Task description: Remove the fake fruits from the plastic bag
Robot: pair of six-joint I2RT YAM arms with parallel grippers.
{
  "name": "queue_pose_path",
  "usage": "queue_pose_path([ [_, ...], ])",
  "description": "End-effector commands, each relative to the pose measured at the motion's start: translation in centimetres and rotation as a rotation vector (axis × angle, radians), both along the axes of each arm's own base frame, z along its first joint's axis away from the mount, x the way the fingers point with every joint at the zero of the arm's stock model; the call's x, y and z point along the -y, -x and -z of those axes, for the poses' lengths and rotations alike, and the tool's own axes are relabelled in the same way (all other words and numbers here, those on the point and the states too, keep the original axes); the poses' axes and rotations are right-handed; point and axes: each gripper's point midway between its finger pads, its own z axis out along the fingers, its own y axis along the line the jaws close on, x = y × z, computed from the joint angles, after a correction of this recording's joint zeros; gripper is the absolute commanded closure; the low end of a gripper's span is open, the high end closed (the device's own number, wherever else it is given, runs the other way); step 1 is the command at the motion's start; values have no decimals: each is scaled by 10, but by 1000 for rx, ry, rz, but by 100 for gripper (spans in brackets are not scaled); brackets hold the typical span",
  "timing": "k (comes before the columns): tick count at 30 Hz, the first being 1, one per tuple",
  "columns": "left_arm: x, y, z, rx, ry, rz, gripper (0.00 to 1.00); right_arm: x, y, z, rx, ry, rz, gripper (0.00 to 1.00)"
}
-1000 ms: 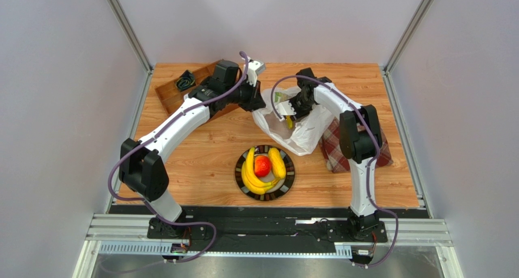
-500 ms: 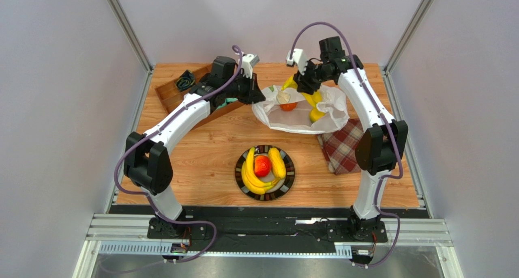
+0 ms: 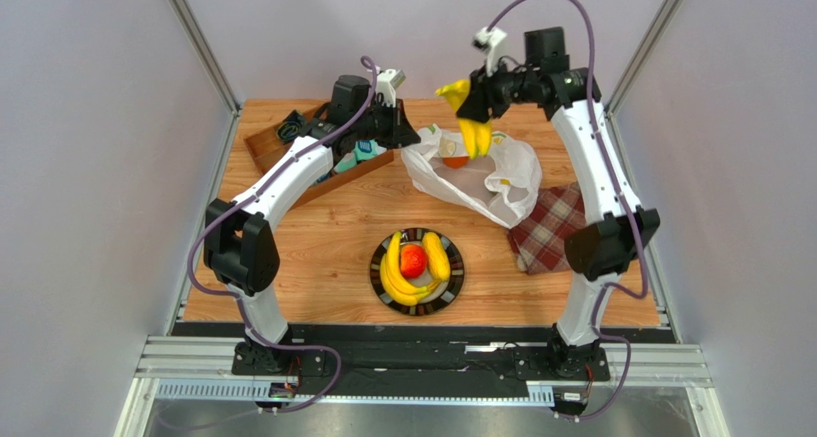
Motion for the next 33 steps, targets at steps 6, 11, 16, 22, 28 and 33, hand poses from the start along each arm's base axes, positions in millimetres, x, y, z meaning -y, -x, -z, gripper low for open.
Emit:
queue_pose_path([
  [6,-14,8,-35,84,23,-7,100,-49,219,78,-248,287,-361,85],
  [11,-27,19,-38,92,15,-32,100,-52,216,130,-397,429,-306,87],
  [16,-30,27,-35,77,11,-26,100,-61,203,185,-480,530,-159,86],
  [22,-38,36,-41,117,-8,-29,100,-59,157,221,-444,670,-55,86],
  [28,-41,43,-46,142,6,-34,100,-59,126,238,-417,731,-7,86],
  [33,-40,45,-44,130,13,-30,100,-52,126,250,-414,770,0,83],
])
